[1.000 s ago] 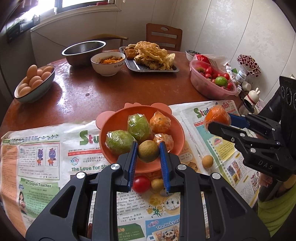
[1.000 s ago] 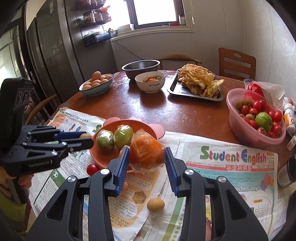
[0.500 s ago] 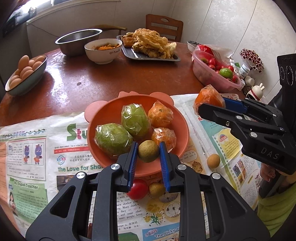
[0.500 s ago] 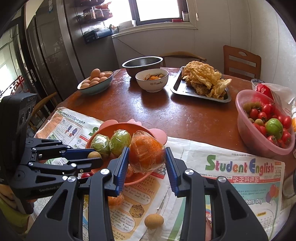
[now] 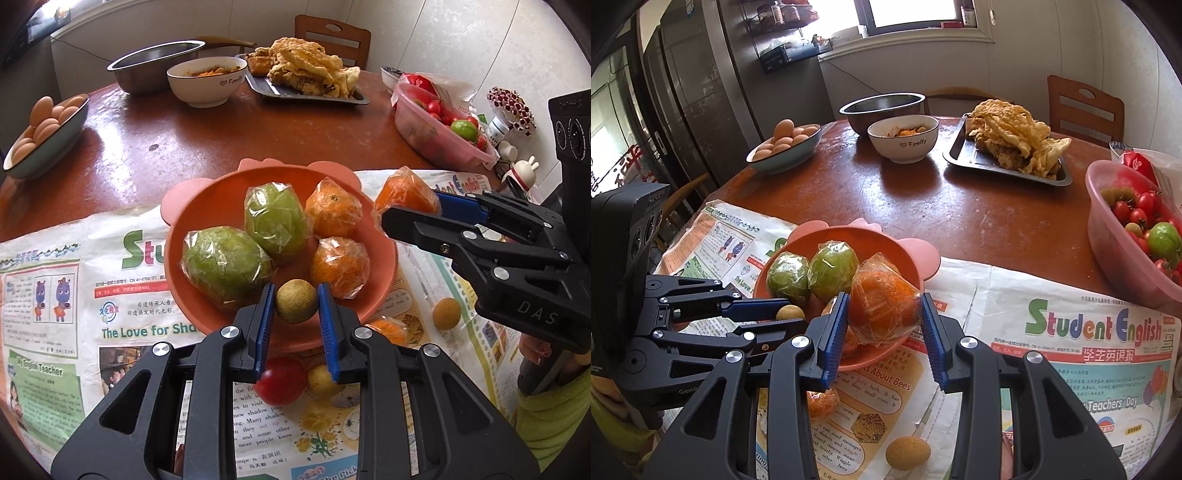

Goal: Organize fruits
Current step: 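Lower both fruits into the orange plate and open both tools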

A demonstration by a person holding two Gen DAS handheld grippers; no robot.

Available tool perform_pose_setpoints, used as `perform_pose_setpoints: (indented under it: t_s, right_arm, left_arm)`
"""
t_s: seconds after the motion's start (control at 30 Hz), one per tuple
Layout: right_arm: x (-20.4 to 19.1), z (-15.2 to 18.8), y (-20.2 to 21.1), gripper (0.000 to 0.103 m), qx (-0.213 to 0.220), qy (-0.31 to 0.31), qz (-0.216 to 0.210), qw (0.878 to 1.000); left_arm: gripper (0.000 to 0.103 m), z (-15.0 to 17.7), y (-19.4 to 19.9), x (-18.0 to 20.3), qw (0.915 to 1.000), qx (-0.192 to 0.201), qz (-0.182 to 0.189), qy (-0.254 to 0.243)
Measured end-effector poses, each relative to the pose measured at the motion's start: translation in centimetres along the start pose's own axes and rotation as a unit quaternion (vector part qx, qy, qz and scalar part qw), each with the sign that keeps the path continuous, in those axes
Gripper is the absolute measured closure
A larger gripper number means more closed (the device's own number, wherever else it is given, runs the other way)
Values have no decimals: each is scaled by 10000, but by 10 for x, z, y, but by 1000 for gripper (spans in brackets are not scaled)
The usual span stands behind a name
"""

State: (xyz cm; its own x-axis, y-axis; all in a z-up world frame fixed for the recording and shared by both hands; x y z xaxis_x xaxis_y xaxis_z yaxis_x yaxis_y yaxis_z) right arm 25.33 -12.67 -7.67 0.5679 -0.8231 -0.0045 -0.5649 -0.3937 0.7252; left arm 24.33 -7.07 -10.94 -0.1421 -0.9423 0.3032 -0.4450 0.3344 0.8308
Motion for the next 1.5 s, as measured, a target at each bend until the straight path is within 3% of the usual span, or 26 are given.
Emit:
perform_pose_setpoints:
  t_s: [0.47,1.5]
  right_arm:
    - [-2,9,-15,65,-176,21,58,9998]
    - [-1,5,-20,60,-142,0,132,9998]
  left_arm:
    - [86,0,-3,-2,10000,-32,57,38]
    - [86,-6,-5,-4,9999,-3,108,108]
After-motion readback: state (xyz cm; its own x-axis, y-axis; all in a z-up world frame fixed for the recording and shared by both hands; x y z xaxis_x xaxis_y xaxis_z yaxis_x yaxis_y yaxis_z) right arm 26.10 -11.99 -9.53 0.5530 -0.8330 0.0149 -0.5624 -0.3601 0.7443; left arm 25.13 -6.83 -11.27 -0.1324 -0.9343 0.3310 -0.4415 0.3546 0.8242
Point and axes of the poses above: each gripper's, at about its wrist camera, not at the fingertips, and y roughly against the way its jaws point, x to its right, z to its underside, the point moved 10 cm from there along -y, roughly the way its jaws point, and after that the axes turned 14 degrees about y, right-handed, at the moved point
